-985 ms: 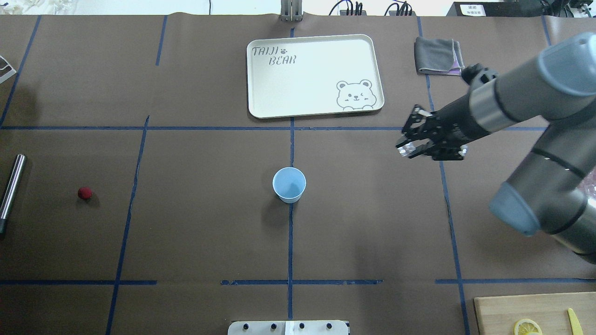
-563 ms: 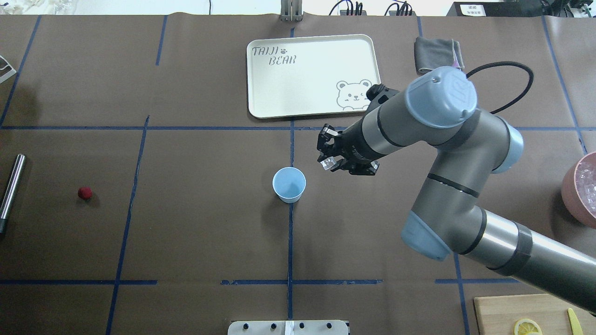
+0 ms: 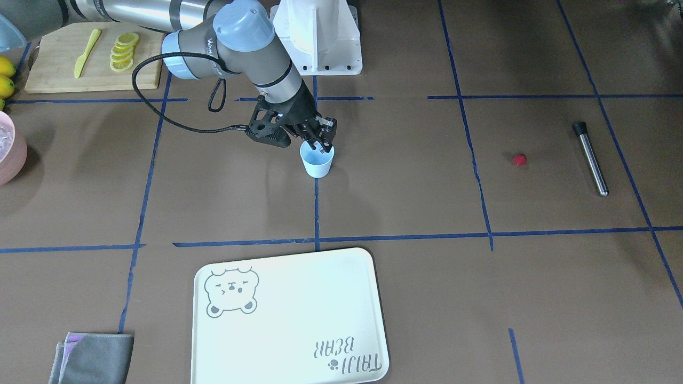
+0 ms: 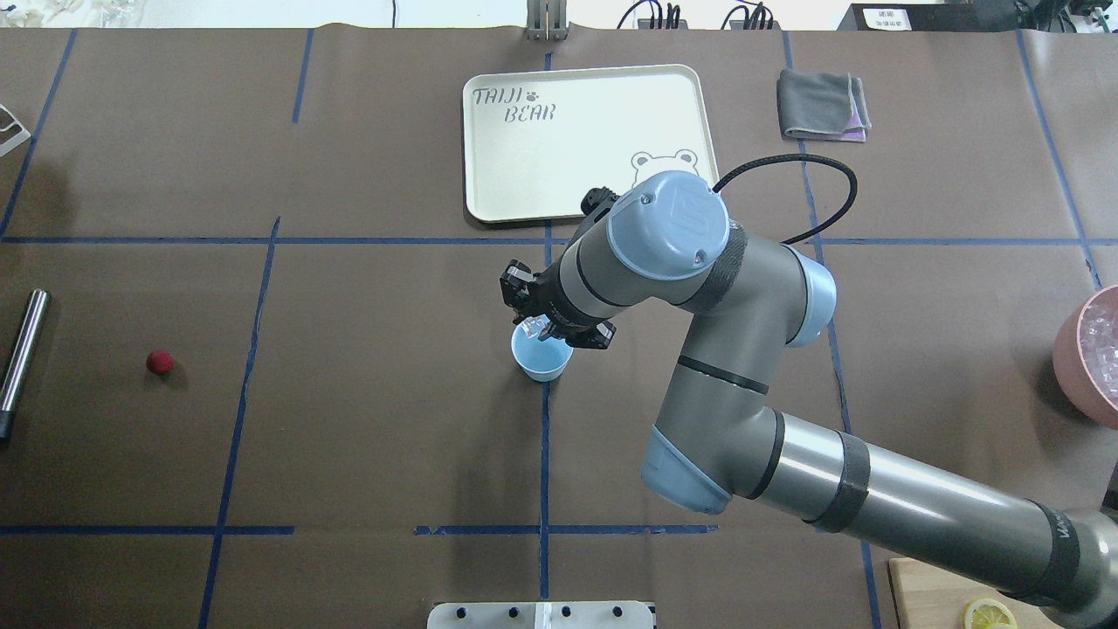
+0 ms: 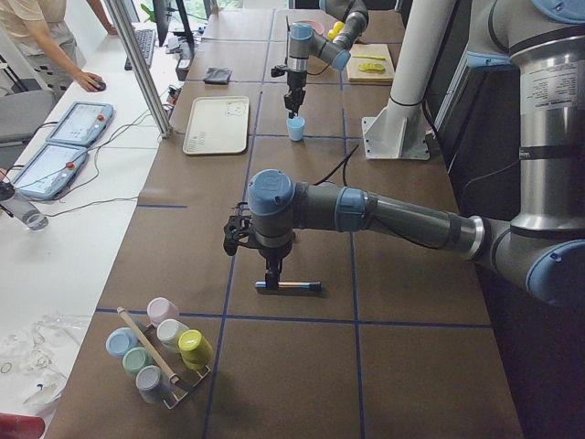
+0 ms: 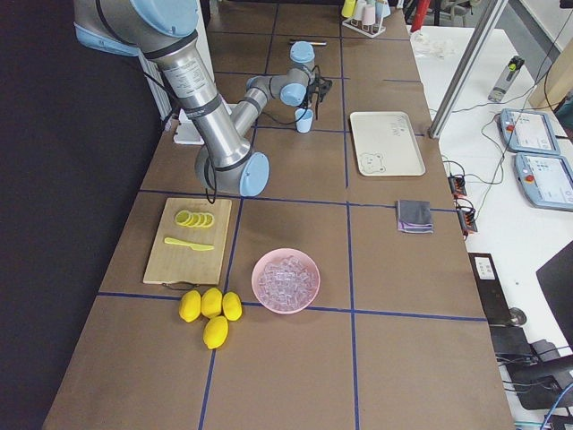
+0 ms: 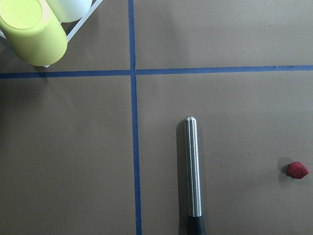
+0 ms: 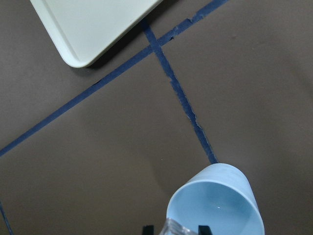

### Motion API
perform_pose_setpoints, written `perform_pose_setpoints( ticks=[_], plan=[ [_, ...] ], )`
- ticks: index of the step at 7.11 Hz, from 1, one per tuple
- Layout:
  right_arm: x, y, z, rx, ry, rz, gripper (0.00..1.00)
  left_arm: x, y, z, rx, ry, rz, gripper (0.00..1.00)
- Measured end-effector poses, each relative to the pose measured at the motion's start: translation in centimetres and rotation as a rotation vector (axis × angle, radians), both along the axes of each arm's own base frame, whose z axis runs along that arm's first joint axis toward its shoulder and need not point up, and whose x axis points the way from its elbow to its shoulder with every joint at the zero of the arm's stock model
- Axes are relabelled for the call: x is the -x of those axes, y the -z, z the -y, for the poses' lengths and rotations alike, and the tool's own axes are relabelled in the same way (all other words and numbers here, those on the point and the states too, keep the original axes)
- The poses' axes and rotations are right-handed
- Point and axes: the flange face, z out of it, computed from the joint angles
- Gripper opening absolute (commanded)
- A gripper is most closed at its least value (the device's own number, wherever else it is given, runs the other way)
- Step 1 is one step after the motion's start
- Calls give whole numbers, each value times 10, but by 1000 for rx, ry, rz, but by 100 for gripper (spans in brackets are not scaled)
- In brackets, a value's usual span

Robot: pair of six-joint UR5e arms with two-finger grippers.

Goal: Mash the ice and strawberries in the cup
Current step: 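Carry the ice cube with the right gripper over the light-blue cup, then open the right gripper to drop the cube, return to the bowl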

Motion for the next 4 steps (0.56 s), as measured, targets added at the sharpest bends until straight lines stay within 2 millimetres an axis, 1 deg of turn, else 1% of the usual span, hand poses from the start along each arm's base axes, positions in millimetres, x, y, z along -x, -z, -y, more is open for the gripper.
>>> perform_pose_setpoints(
  ticks=[1,3,4],
  plan=[
    [2,-1,-1,2,3,-3,59,0,0,0,0,0,0,100],
    [3,-3,-2,4,3,-7,59,0,0,0,0,0,0,100],
    [1,-2,0,3,2,-5,64,0,0,0,-1,0,-1,100]
  ],
)
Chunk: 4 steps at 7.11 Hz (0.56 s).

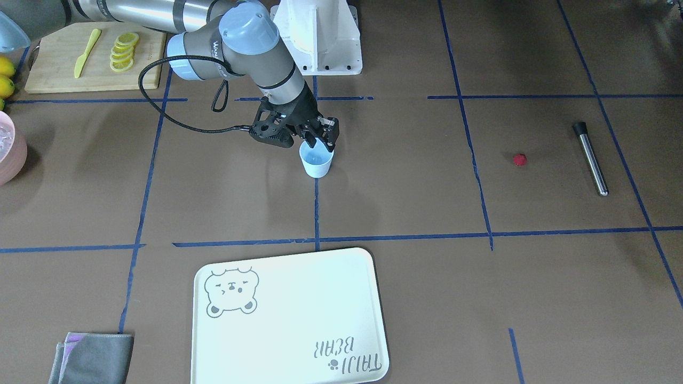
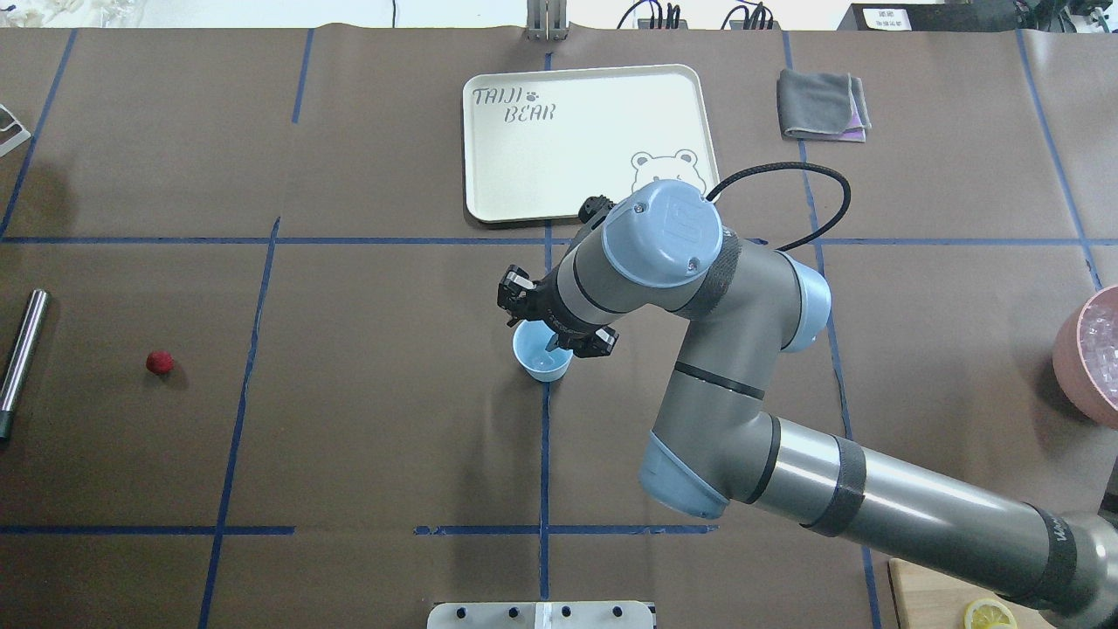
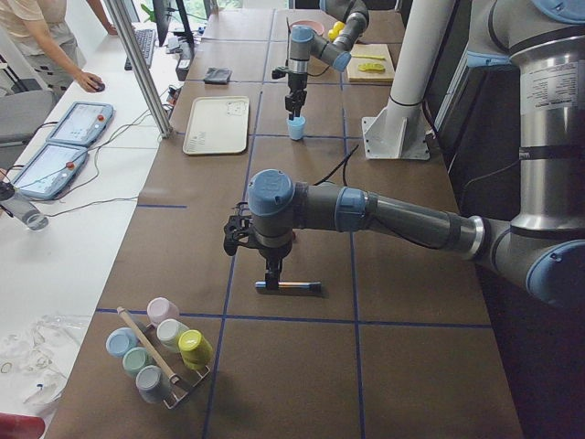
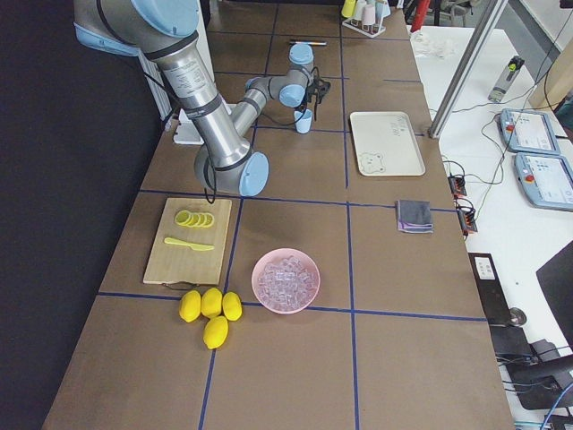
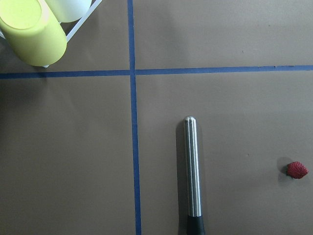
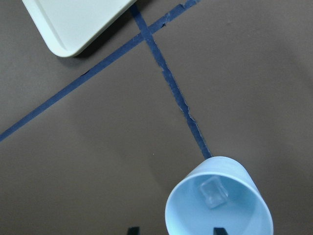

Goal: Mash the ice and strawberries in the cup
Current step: 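Open the right gripper to drop the cube, return to the bowl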

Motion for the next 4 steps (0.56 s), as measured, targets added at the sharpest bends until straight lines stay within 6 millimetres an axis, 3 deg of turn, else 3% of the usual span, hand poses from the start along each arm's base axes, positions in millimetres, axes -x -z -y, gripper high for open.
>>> perform_pose_setpoints(
  ticks=[1,2,4],
  plan=[
    [-12,-1,8,0,-10,5,64,0,0,0,0,0,0,100],
    [-42,-14,25,8,-26,5,64,0,0,0,0,1,0,100],
    [-155,-75,61,-24,-20,-15,69,0,1,1,-1,1,0,100]
  ],
)
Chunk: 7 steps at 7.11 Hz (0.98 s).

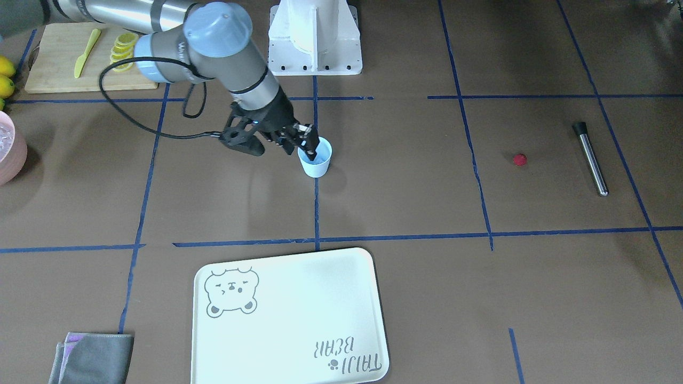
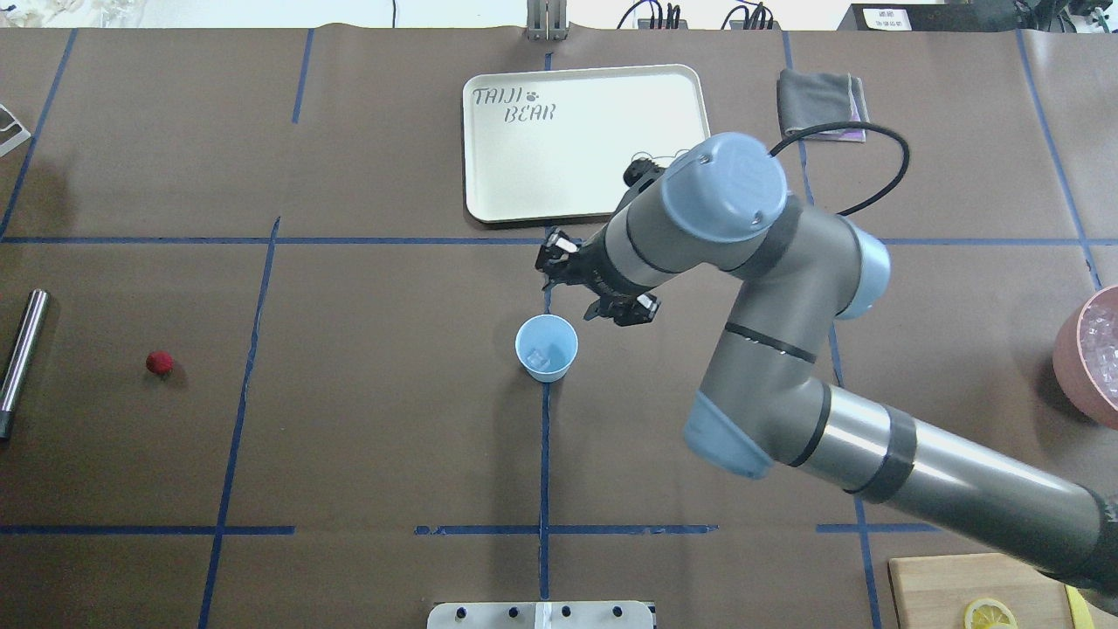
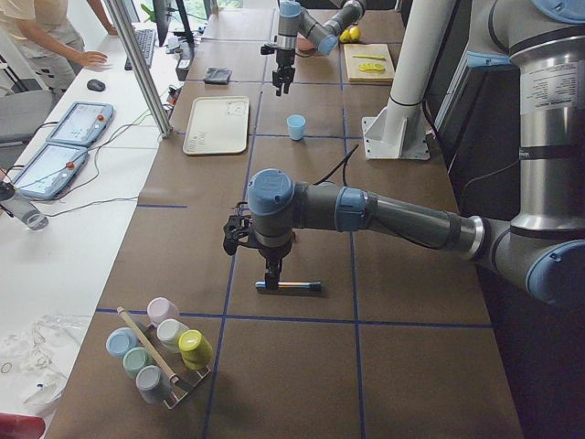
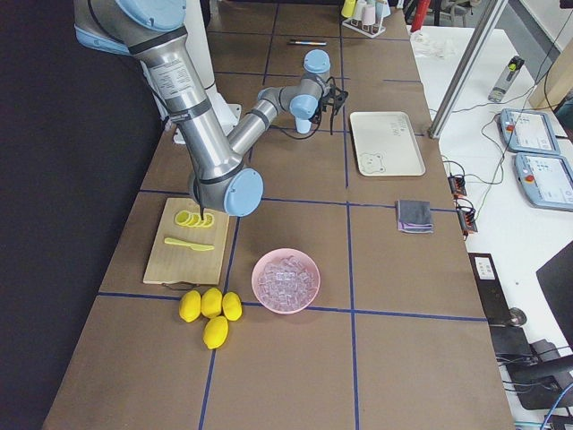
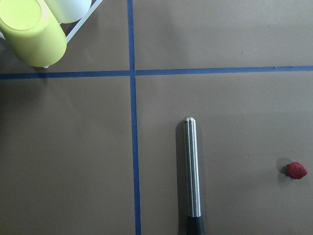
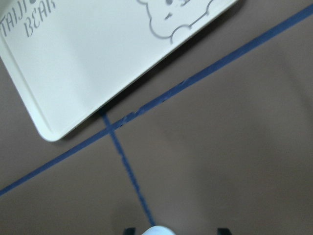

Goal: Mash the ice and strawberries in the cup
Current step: 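Open the right gripper to drop the cube, return to the bowl, then grasp another ice cube from the pink bowl with the right gripper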

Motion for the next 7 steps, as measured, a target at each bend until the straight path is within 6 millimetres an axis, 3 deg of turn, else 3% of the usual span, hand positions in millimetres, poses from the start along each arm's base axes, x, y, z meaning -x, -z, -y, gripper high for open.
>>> perform_pose_setpoints(
  ticks=[1,3,6,7],
  plan=[
    [-61,-46,1,-55,23,-38,71,0,1,0,-2,0,0,100],
    [-163,-145,-32,-214,123,-160,72,0,2,1,-4,0,0,100],
    [-291,-267,-76,-336,285,-246,76,0,2,2,-5,0,0,100],
    [-323,-305,-86,-361,319,-256,81,0,2,2,-6,-1,0,100]
  ],
)
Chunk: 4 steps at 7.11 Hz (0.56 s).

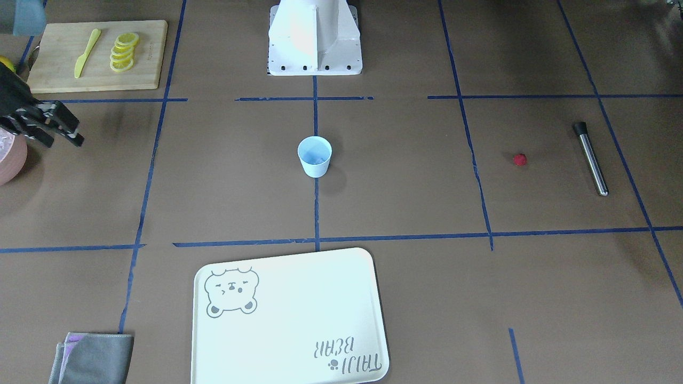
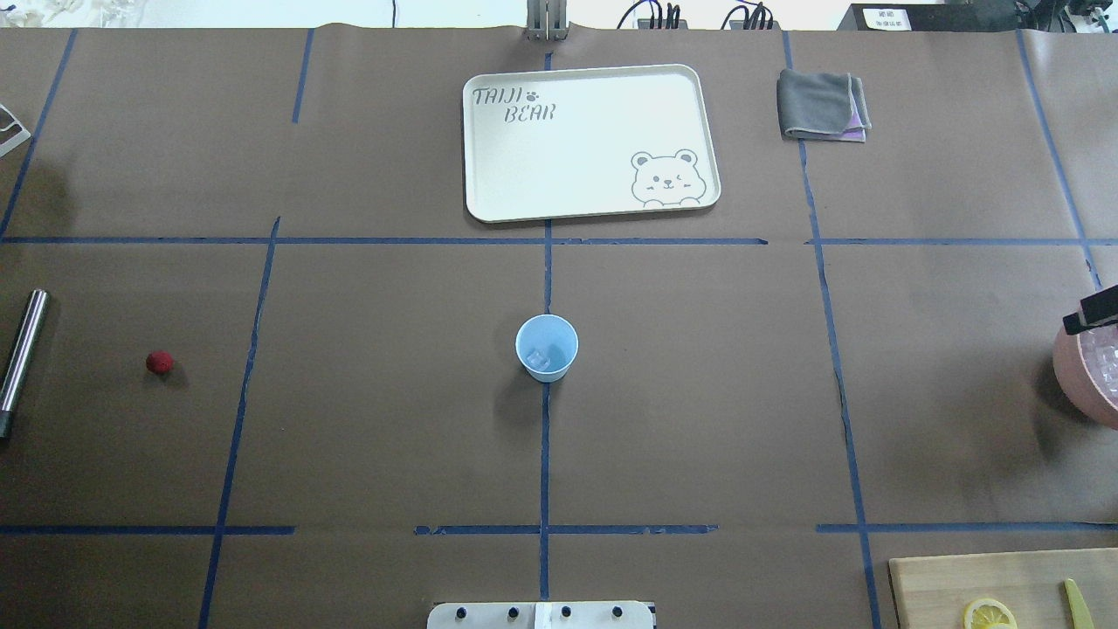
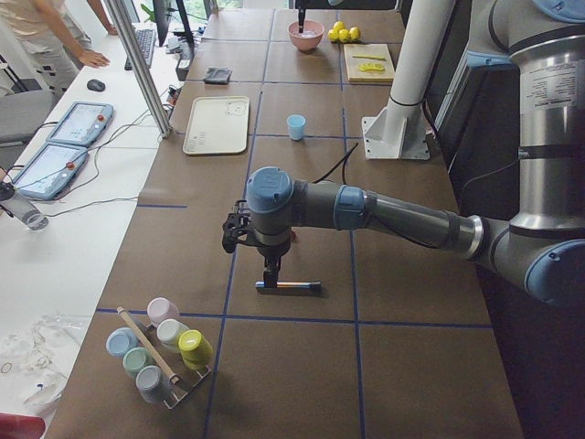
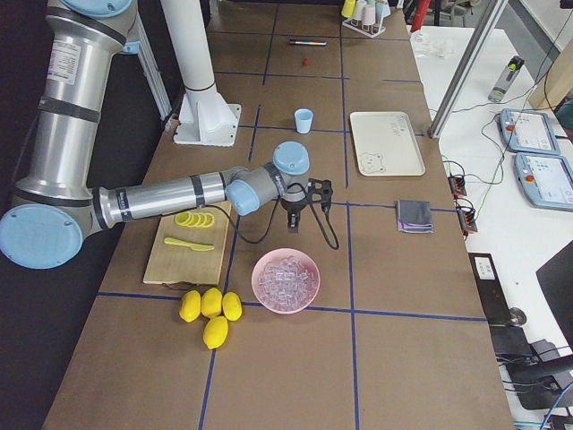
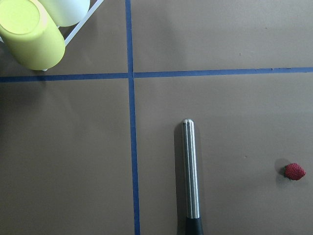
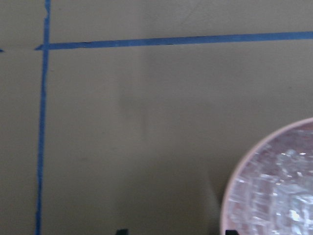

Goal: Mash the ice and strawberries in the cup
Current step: 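Grasp another ice cube from the pink bowl with the right gripper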

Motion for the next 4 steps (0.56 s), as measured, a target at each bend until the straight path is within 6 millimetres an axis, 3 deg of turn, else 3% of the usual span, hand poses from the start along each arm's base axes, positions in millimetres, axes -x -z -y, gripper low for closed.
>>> perform_pose_setpoints(
  ticks=[2,4],
  plan=[
    [-35,-57,-8,-11,49,9,88,0,1,0,-3,0,-1,100],
    [-40,-82,-8,5,61,6,87,0,1,0,-3,-1,-1,100]
  ],
)
